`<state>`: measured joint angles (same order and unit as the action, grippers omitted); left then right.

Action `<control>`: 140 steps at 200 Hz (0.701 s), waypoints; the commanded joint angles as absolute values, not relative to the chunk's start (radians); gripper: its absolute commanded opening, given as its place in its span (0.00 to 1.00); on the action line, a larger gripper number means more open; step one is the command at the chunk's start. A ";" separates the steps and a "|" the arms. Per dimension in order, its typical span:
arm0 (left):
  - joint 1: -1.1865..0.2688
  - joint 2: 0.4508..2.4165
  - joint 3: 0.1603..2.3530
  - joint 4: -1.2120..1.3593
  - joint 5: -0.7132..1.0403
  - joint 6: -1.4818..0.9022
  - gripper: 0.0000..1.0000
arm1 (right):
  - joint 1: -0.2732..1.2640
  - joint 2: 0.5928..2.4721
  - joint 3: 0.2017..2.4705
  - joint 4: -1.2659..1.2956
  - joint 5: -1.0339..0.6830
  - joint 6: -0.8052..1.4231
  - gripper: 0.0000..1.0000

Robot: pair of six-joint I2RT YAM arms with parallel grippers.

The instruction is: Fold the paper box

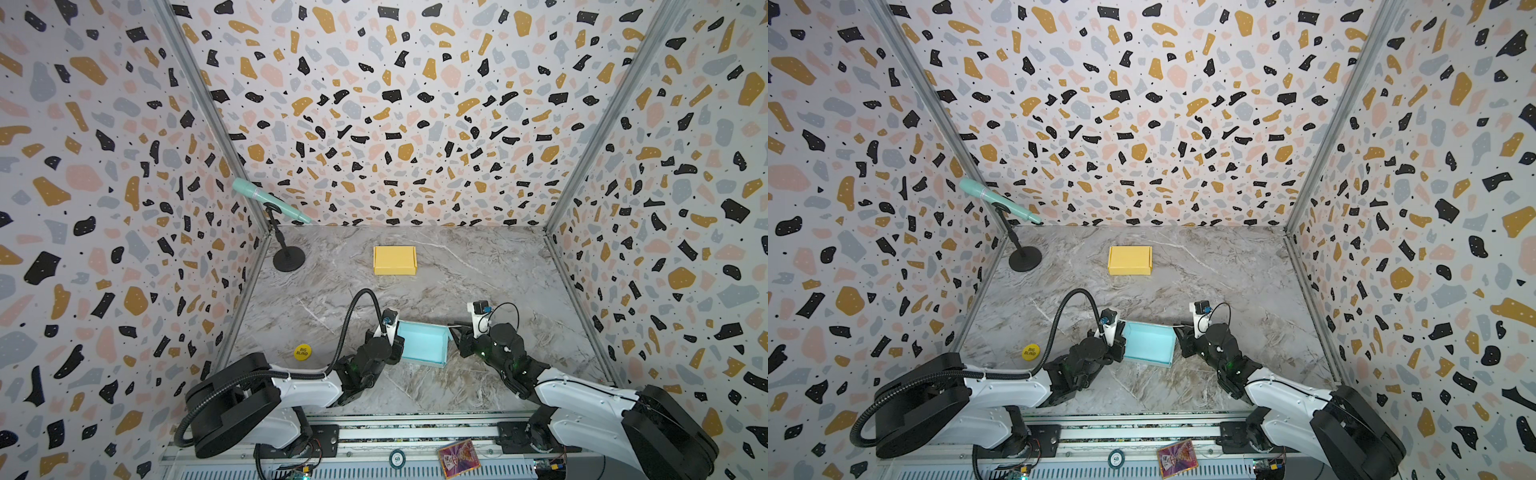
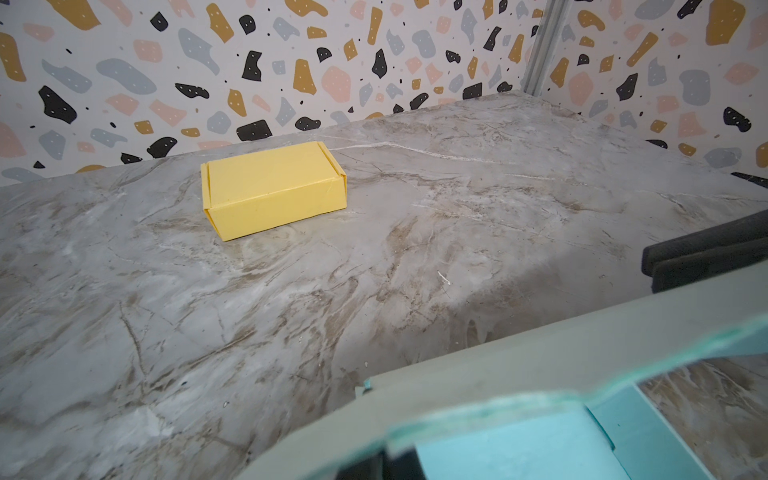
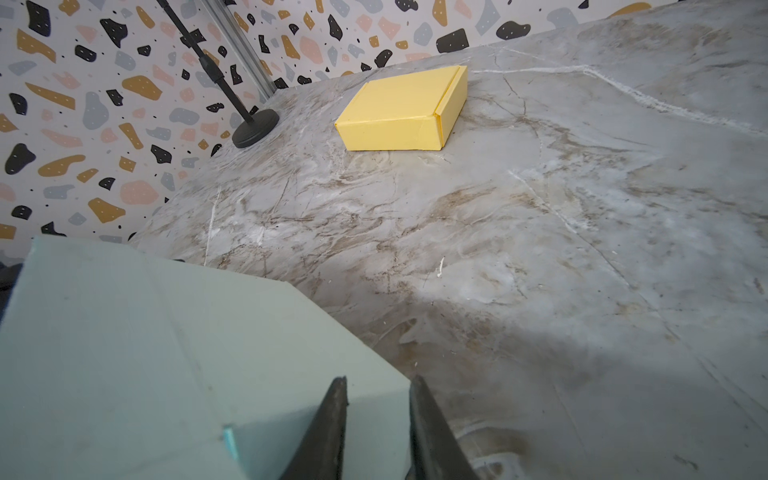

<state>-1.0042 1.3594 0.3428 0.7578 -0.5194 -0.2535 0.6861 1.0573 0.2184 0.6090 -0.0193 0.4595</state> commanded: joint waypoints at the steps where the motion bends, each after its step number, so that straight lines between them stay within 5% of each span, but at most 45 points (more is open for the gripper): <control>1: -1.000 1.362 0.333 0.813 -0.511 -0.279 0.05 | 0.692 0.987 0.191 0.586 0.027 0.487 0.29; 56: -1.000 1.372 0.327 0.825 -0.500 -0.278 0.05 | 0.692 0.872 0.125 0.523 0.038 0.514 0.29; 140: -1.013 1.394 0.368 0.797 -0.530 -0.325 0.03 | 0.785 0.949 0.154 0.585 0.060 0.523 0.28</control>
<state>-1.0046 1.3796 0.3405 0.7910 -0.5068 -0.2844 0.7444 0.9195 0.1295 0.5491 0.0360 0.5117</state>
